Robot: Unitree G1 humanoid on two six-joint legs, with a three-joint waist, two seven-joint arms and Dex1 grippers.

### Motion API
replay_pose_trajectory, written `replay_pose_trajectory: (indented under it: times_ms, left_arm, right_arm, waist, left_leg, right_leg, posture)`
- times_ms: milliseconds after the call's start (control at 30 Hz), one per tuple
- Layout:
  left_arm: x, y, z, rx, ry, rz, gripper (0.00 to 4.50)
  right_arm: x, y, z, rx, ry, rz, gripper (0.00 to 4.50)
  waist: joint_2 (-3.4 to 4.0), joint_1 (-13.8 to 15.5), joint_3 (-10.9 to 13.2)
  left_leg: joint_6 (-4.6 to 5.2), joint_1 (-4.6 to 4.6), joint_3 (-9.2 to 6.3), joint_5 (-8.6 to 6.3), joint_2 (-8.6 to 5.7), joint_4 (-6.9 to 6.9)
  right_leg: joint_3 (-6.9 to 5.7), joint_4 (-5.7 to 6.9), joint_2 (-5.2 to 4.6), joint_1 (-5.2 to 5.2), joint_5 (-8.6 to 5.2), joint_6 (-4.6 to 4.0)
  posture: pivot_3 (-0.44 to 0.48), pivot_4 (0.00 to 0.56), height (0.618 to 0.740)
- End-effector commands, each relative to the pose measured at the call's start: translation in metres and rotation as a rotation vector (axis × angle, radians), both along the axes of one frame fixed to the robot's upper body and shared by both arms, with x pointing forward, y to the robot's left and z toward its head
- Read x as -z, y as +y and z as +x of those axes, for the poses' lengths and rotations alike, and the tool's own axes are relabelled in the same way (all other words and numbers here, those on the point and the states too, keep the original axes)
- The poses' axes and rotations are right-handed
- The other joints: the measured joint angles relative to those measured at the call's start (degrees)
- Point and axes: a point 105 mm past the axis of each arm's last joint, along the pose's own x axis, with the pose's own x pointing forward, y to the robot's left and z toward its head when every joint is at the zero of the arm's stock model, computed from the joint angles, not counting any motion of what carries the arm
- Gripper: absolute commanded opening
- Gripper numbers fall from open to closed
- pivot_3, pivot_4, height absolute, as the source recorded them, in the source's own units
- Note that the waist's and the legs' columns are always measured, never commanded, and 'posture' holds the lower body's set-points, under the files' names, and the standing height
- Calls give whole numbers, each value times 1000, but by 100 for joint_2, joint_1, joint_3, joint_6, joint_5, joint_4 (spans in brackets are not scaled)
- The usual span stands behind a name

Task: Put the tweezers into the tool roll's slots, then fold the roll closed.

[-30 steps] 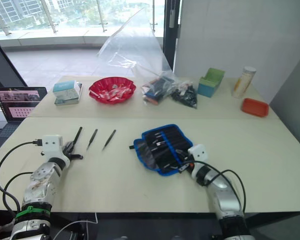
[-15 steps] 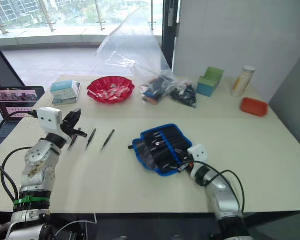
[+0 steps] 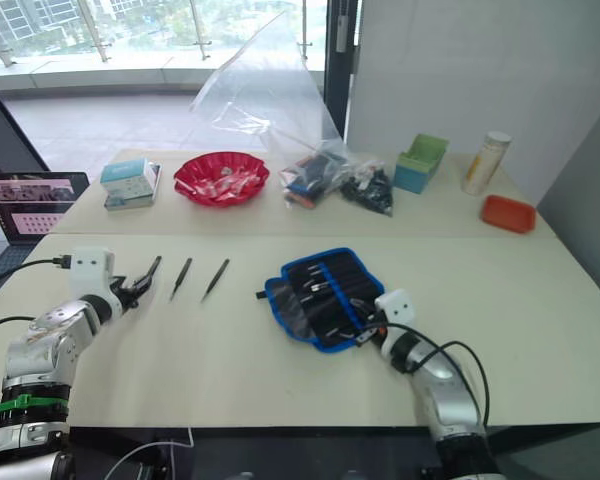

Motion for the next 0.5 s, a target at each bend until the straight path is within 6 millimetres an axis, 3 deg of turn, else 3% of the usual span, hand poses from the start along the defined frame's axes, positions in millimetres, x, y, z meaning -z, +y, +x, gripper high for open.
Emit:
replay_pose_trajectory:
  times_ms: [33,267,500]
  left_arm:
    - [-3,2,-2,-10,-1,3,2810]
    - [9,-2,-3,1,48,-12,2810]
    - [6,-9,3,49,44,-27,623]
  right_arm:
    - [10,2,-2,-8,36,-11,0]
    - [10,3,-2,-9,36,-15,0]
    - [11,3,-3,-9,39,-17,0]
  waist:
    - [0,0,0]
    - [0,3,0]
    - [0,15,0]
  left_leg:
    - [0,0,0,0,2,0]
    - [0,0,1,0,2,0]
    - [-3,0,1,2,-1,0]
  right_leg:
    - [1,1,-1,-2,0,0]
    - [4,3,-2,-2,0,0]
    - [5,5,-5,-1,0,0]
  posture:
    - [0,150,740]
    - [0,150,740]
    - [0,150,740]
